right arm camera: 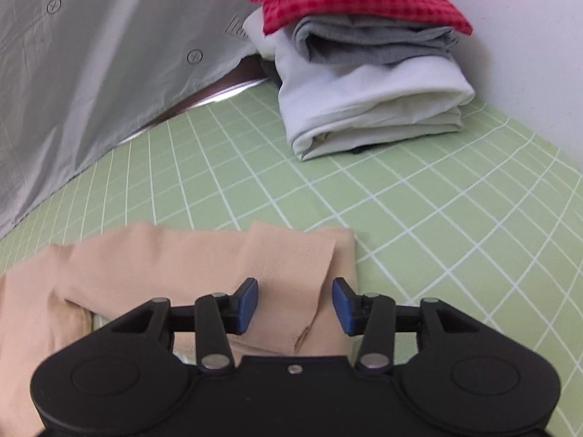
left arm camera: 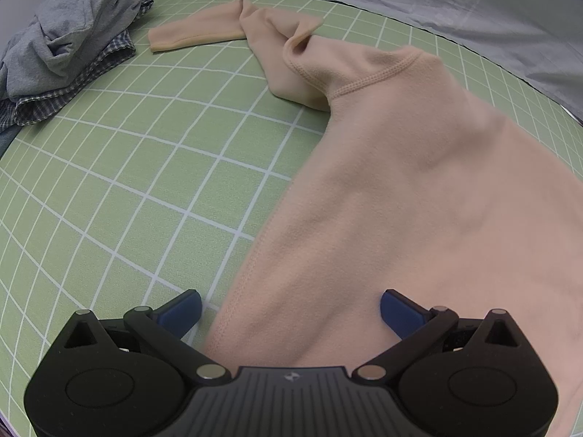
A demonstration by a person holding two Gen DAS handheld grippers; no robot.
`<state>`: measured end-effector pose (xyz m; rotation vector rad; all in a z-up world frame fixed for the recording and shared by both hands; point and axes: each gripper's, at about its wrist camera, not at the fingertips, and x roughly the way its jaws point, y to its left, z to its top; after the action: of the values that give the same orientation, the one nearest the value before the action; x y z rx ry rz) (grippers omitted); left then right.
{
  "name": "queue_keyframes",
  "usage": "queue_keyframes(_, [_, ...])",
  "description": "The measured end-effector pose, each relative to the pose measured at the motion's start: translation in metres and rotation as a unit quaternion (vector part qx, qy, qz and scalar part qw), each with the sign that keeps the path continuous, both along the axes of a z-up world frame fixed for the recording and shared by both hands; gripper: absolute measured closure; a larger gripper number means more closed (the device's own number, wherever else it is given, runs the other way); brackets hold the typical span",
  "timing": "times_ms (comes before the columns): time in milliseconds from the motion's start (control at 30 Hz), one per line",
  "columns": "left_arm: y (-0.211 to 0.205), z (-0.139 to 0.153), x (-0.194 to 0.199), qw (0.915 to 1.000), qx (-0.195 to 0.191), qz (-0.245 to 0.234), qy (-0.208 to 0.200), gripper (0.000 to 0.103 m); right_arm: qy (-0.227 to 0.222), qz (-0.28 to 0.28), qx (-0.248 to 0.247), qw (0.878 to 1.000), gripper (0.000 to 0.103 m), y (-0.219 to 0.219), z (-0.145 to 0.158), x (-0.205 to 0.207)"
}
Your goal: Fold clothes
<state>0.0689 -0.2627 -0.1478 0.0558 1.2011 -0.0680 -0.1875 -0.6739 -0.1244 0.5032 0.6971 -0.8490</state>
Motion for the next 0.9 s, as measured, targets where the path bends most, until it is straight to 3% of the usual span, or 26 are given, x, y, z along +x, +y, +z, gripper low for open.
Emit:
queue_keyframes(33, [0.000,0.000,0.000,1.0000,0.000,0.000,0.000,0.000,0.004,0.005,-0.003,1.000,0.074,0.000,-0.001,0.001])
queue_keyframes(67, [0.000,0.000,0.000,1.0000,0.000,0.000,-0.001,0.000,0.009,0.009,-0.006,1.000,0.094,0.000,-0.001,0.002])
queue_keyframes(100, [0.000,0.000,0.000,1.0000,0.000,0.000,-0.001,0.000,0.013,0.014,-0.009,1.000,0.102,0.000,-0.002,0.003])
queue_keyframes(200, [0.000,0.000,0.000,1.0000,0.000,0.000,-0.002,0.000,0.020,0.005,-0.037,0.999,0.101,-0.002,0.008,-0.006])
queue_keyframes(300, [0.000,0.000,0.000,1.0000,0.000,0.001,-0.003,0.000,0.057,-0.037,-0.081,0.994,0.101,-0.014,0.019,-0.029])
queue_keyframes(433, [0.000,0.000,0.000,1.0000,0.000,0.001,-0.003,0.000,0.146,-0.100,-0.098,0.979,0.101,-0.043,0.011,-0.069])
queue_keyframes(533, [-0.001,0.001,0.001,1.0000,0.000,0.002,0.000,0.000,0.218,-0.102,-0.100,0.965,0.100,-0.051,-0.001,-0.083])
queue_keyframes(600, [0.001,0.003,0.003,0.9999,-0.006,0.005,0.007,0.000,0.232,-0.118,-0.097,0.961,0.088,-0.052,0.000,-0.087])
queue_keyframes(667, [0.005,0.008,0.006,0.9997,-0.017,0.010,0.016,0.000,0.227,-0.132,-0.112,0.958,0.061,-0.049,0.007,-0.083])
queue_keyframes(733, [0.009,0.019,0.008,0.9994,-0.031,0.015,0.005,0.000,0.203,-0.130,-0.130,0.962,0.057,-0.043,0.017,-0.069])
queue_keyframes(833, [0.009,0.045,0.016,0.9985,-0.034,0.002,-0.043,0.000,0.151,-0.082,-0.130,0.977,0.039,-0.035,0.029,-0.032])
queue_keyframes(900, [0.006,0.061,0.026,0.9965,-0.037,-0.016,-0.074,0.000,0.114,-0.032,-0.111,0.987,0.037,-0.028,0.029,0.002])
